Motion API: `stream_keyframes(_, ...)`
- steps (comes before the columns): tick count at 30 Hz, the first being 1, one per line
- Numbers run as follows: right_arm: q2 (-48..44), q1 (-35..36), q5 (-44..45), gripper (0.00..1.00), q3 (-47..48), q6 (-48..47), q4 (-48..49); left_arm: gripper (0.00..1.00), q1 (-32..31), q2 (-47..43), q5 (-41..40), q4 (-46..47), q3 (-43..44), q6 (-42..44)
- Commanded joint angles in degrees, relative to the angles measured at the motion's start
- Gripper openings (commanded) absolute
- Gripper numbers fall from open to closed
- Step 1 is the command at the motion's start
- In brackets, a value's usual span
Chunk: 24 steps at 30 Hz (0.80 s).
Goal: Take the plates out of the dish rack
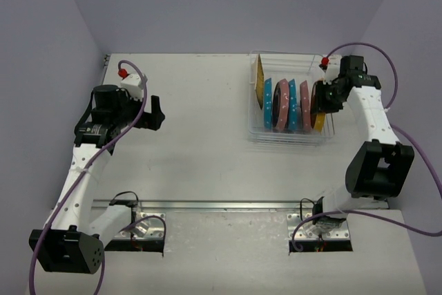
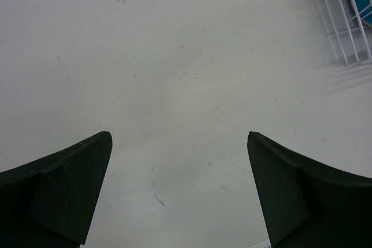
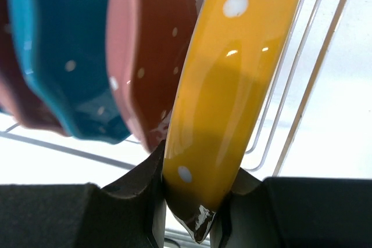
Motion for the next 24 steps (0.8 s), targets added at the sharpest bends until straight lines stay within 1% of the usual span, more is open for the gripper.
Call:
stream_keyframes(1,-4.93,0.35,-9.93,0.00,6.83,3.49,2.29,1.00,-0.30,-0.66,-0.32,0.21,3.31,0.66)
stream_keyframes(8,-5.55,-0.23,-11.93,0.00,10.79,3.73,0.61,1.00,-0.30,-1.01,-0.98,-0.77,4.13,1.00)
stream_keyframes(14,-7.66,-0.23,-11.12,0.00,14.32,1.44,-0.31,1.00,-0.30,-0.51,-0.75,-1.20,5.08,0.34)
stream_keyframes(24,-13.95,-0.23,-7.35,0.00,14.42,-12.61,3.36,1.00,-0.30,0.37,-1.17,-0.96,7.16,-1.94)
